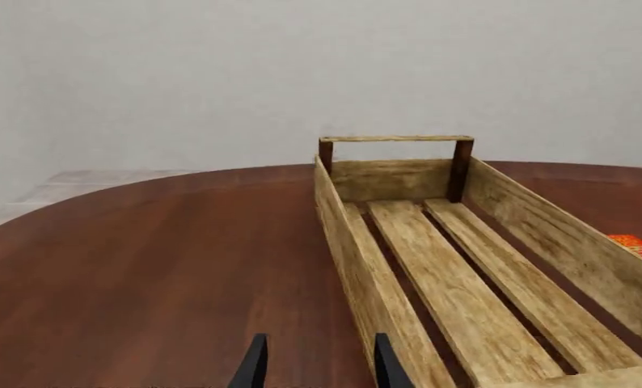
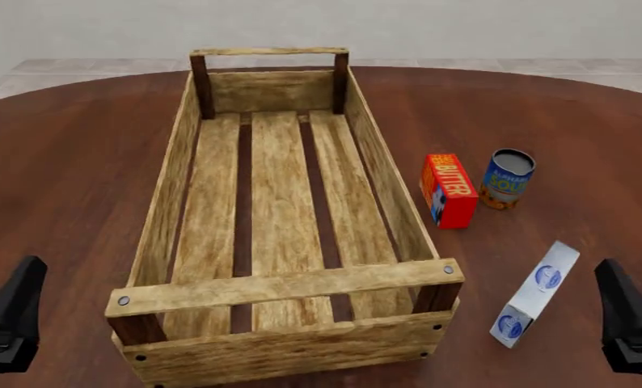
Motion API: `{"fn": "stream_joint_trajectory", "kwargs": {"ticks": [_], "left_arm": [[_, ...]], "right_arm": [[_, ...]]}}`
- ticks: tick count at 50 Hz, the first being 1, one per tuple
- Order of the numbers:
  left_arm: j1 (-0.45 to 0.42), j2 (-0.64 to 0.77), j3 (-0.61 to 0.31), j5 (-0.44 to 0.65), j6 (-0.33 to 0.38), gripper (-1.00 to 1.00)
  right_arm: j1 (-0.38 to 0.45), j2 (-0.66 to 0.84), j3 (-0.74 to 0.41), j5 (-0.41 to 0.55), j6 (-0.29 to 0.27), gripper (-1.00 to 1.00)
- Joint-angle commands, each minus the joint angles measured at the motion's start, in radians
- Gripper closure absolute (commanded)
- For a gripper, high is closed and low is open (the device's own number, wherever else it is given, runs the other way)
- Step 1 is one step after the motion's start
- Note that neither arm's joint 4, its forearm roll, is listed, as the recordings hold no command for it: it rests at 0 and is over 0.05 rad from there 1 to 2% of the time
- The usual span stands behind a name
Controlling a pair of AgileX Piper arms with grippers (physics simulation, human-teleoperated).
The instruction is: Pick up the cream cheese and put it in the tray.
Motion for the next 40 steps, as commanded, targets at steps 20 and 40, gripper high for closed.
{"fn": "stream_joint_trajectory", "kwargs": {"ticks": [20,40], "left_arm": [[0.001,0.001,-0.004,0.017,0.0,-1.0],[-0.01,0.0,-0.012,0.036,-0.022,-1.0]], "right_arm": [[-0.016,0.001,-0.224,0.133,0.017,-1.0],[0.054,0.186,-0.481,0.391,0.214,-1.0]]}}
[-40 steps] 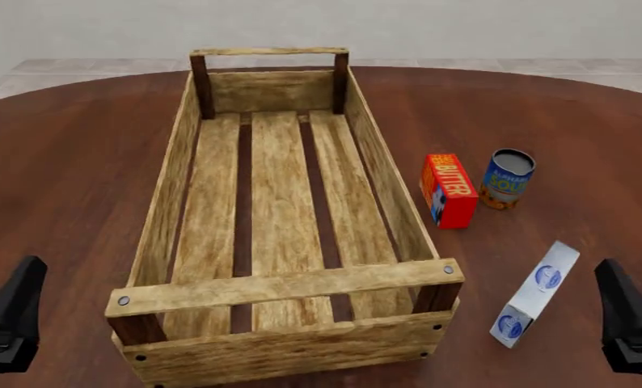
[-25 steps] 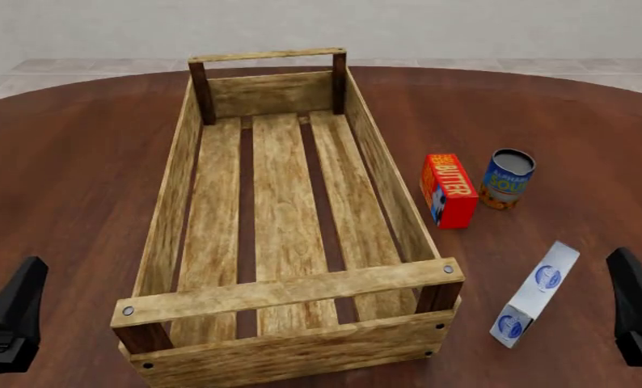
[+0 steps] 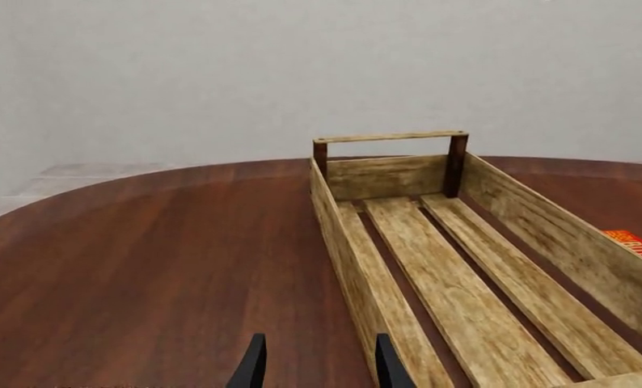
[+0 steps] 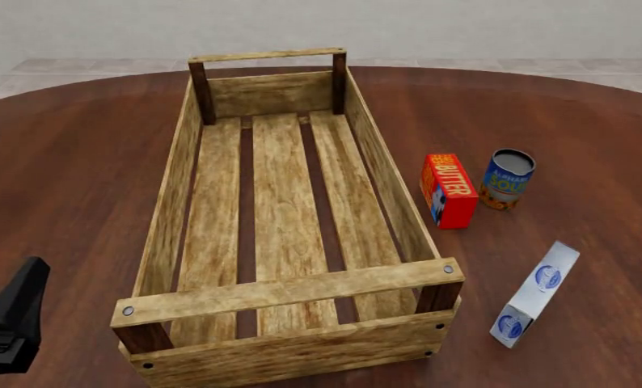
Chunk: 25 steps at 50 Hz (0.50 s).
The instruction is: Pick up the cream cheese and put it in the tray.
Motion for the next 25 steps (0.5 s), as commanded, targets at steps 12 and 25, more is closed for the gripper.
{"fn": "stream_joint_trajectory", "kwargs": {"ticks": [12,25], "left_arm": [[-0.017,-0.001,-0.015,0.013,-0.021,-1.0],[-0.041,0.001,-0.02,0.035,-0.062,-1.0]], "right_arm": [[0.059,0.281,-0.215,0.299,0.219,-1.0],[-0.011,0.459,-0.314,0.533,0.278,-1.0]]}}
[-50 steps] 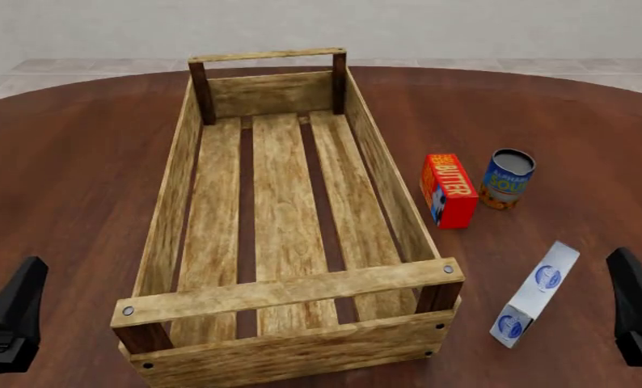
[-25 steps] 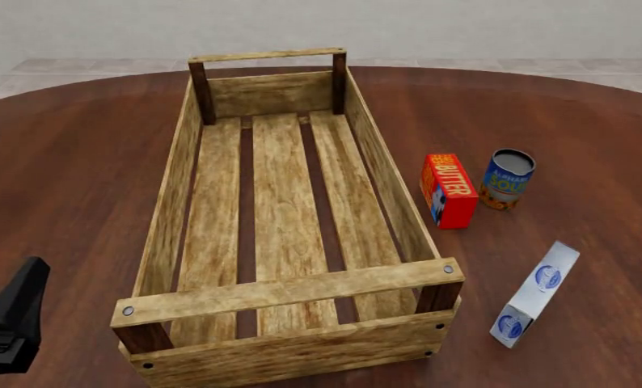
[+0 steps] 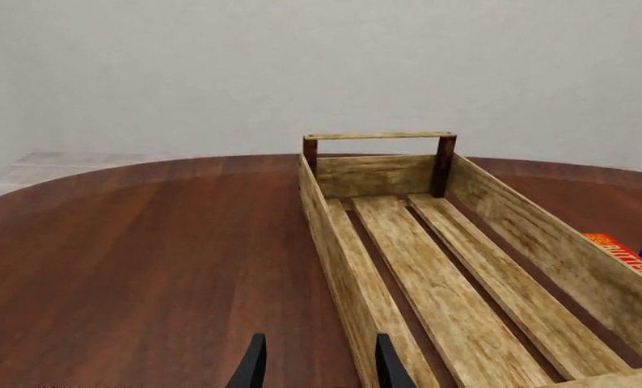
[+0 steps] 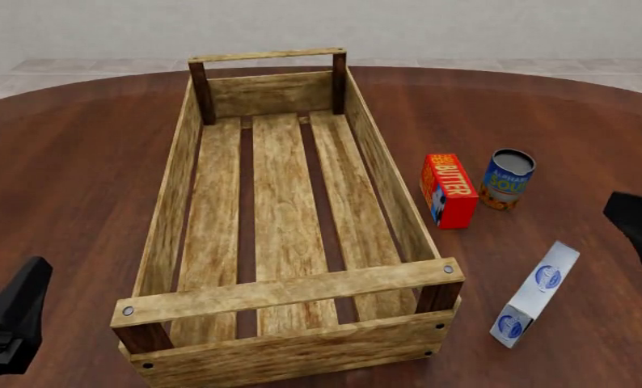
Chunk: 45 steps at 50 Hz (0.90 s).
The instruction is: Pick up the cream cheese and put it in the tray.
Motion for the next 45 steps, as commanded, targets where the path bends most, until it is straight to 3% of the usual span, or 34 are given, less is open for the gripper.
{"fn": "stream_joint_trajectory", "kwargs": {"ticks": [1,2,3,7,8,9,10,11,13,16,17,18,19,21,22,23,24,25,26,27,30,31,32,35,37,39,41,43,44,45], "left_arm": [[-0.018,0.0,-0.008,0.011,-0.023,-1.0],[-0.018,0.0,-0.008,0.011,-0.023,-1.0],[-0.017,0.0,-0.012,0.012,-0.027,-1.0],[-0.012,0.0,-0.016,0.013,-0.038,-1.0],[-0.014,-0.001,-0.017,0.016,-0.04,-1.0],[-0.015,-0.001,-0.014,0.013,-0.041,-1.0],[-0.013,0.0,-0.013,0.013,-0.041,-1.0],[-0.011,0.001,-0.006,0.017,-0.043,-1.0],[-0.015,0.001,-0.004,0.019,-0.044,-1.0],[-0.032,-0.001,-0.011,0.03,-0.045,-1.0],[-0.036,-0.001,-0.014,0.031,-0.044,-1.0],[-0.036,-0.001,-0.014,0.031,-0.044,-1.0],[-0.038,-0.001,-0.011,0.026,-0.043,-1.0],[-0.036,-0.001,-0.01,0.026,-0.041,-1.0],[-0.034,-0.001,-0.007,0.025,-0.042,-1.0],[-0.032,-0.001,-0.007,0.026,-0.043,-1.0],[-0.031,-0.001,-0.007,0.027,-0.043,-1.0],[-0.028,-0.001,-0.007,0.027,-0.044,-1.0],[-0.028,0.0,-0.006,0.026,-0.046,-1.0],[-0.027,0.0,-0.007,0.027,-0.046,-1.0],[-0.026,0.001,-0.003,0.024,-0.048,-1.0],[-0.026,0.001,-0.002,0.024,-0.048,-1.0],[-0.026,-0.002,0.003,0.023,-0.049,-1.0],[-0.025,0.003,0.0,0.022,-0.051,-1.0],[-0.03,-0.002,0.006,0.018,-0.046,-1.0],[-0.036,-0.002,0.013,0.011,-0.041,-1.0],[-0.037,-0.001,0.014,0.012,-0.041,-1.0],[-0.036,-0.001,0.009,0.016,-0.043,-1.0],[-0.034,-0.002,0.005,0.018,-0.048,-1.0],[-0.033,0.002,0.003,0.015,-0.048,-1.0]], "right_arm": [[-0.03,0.164,-0.092,0.207,0.049,-1.0],[-0.03,0.164,-0.093,0.207,0.049,-1.0],[-0.029,0.172,-0.097,0.23,0.087,-1.0],[-0.031,0.219,-0.138,0.312,0.082,-1.0],[-0.003,0.222,-0.148,0.335,0.118,-1.0],[0.024,0.219,-0.155,0.362,0.192,-1.0],[0.016,0.235,-0.186,0.379,0.177,-1.0],[-0.004,0.274,-0.244,0.405,0.121,-1.0],[0.015,0.292,-0.248,0.444,0.169,-1.0],[-0.048,0.348,-0.252,0.469,0.106,-1.0],[-0.046,0.35,-0.218,0.477,0.167,-1.0],[-0.022,0.359,-0.218,0.482,0.178,-1.0],[-0.04,0.409,-0.269,0.489,0.108,-1.0],[-0.043,0.418,-0.29,0.485,0.138,-1.0],[-0.073,0.477,-0.309,0.49,0.093,-1.0],[-0.074,0.477,-0.31,0.49,0.093,-1.0],[-0.072,0.478,-0.296,0.485,0.136,-1.0],[-0.111,0.514,-0.296,0.481,0.072,-1.0],[-0.11,0.52,-0.282,0.478,0.066,-1.0],[-0.079,0.503,-0.24,0.479,0.137,-1.0],[-0.141,0.538,-0.192,0.458,0.07,-1.0],[-0.176,0.542,-0.158,0.442,0.102,-1.0],[-0.176,0.551,-0.148,0.44,0.055,-1.0],[-0.239,0.579,-0.151,0.408,0.048,-1.0],[-0.226,0.591,-0.168,0.403,0.05,-1.0],[-0.246,0.621,-0.193,0.4,0.016,-1.0],[-0.307,0.672,-0.252,0.398,-0.086,-1.0],[-0.281,0.672,-0.255,0.399,-0.03,-1.0],[-0.288,0.685,-0.258,0.401,-0.069,-1.0],[-0.286,0.686,-0.259,0.395,-0.055,-1.0]]}}
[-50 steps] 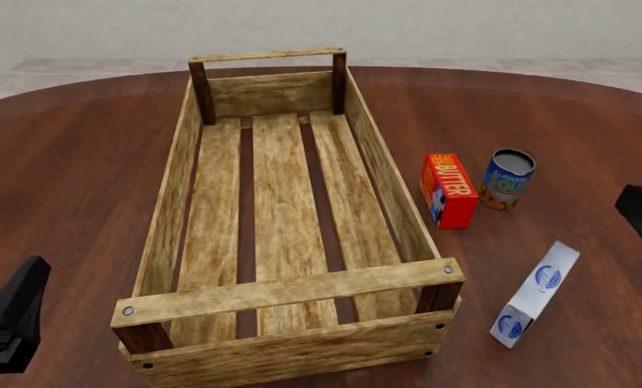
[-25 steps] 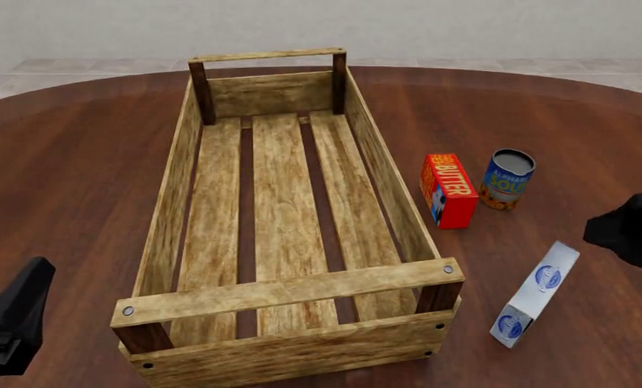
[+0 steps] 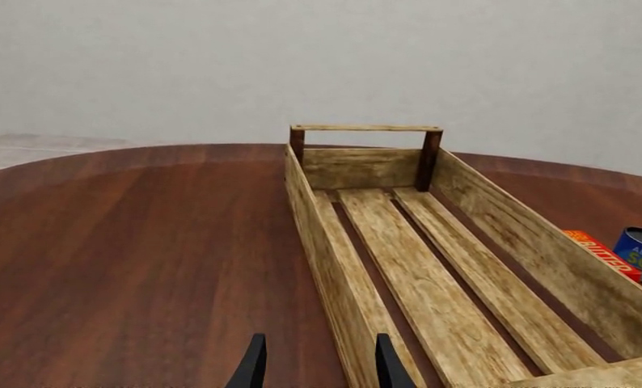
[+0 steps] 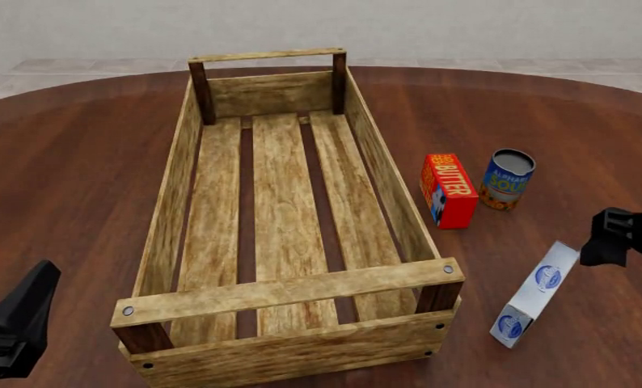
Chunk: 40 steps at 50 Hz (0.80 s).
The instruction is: Pick up the cream cheese and put it in the tray.
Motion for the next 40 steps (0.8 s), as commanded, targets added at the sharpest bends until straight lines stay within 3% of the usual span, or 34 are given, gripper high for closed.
{"fn": "stream_joint_trajectory", "kwargs": {"ticks": [1,3,4,6,7,9,11,13,19,26,34,38,40], "left_arm": [[0.0,0.003,-0.002,-0.003,-0.005,-1.0],[0.0,0.003,-0.003,-0.002,-0.006,-1.0],[-0.002,-0.001,0.0,0.001,-0.005,-1.0],[-0.004,-0.001,0.0,0.001,-0.004,-1.0],[-0.006,0.002,-0.002,0.001,-0.004,-1.0],[-0.008,-0.001,0.001,0.001,-0.003,-1.0],[-0.013,0.001,-0.002,0.0,-0.001,-1.0],[-0.013,0.001,-0.003,-0.001,-0.001,-1.0],[-0.009,0.002,-0.005,0.0,-0.009,-1.0],[-0.014,0.001,-0.007,0.001,-0.009,-1.0],[-0.017,0.001,-0.009,0.002,-0.007,-1.0],[-0.021,0.0,-0.006,0.001,-0.004,-1.0],[-0.021,0.001,-0.004,0.0,-0.005,-1.0]], "right_arm": [[-0.066,0.111,-0.038,-0.018,-0.083,-1.0],[-0.053,0.113,-0.035,-0.015,-0.105,-1.0],[0.002,0.1,-0.031,-0.019,-0.031,-1.0],[-0.002,0.106,-0.032,-0.02,-0.041,-1.0],[0.019,0.101,-0.03,-0.024,-0.006,-1.0],[0.013,0.118,-0.034,-0.023,-0.046,-1.0],[0.026,0.122,-0.044,-0.026,-0.019,-1.0],[0.017,0.137,-0.061,-0.034,-0.033,-1.0],[0.054,0.148,-0.037,-0.065,0.004,-1.0],[0.061,0.185,0.003,-0.12,-0.017,-1.0],[0.105,0.213,0.055,-0.198,0.026,-1.0],[0.138,0.232,0.087,-0.256,0.079,-1.0],[0.13,0.254,0.094,-0.274,0.056,-1.0]]}}
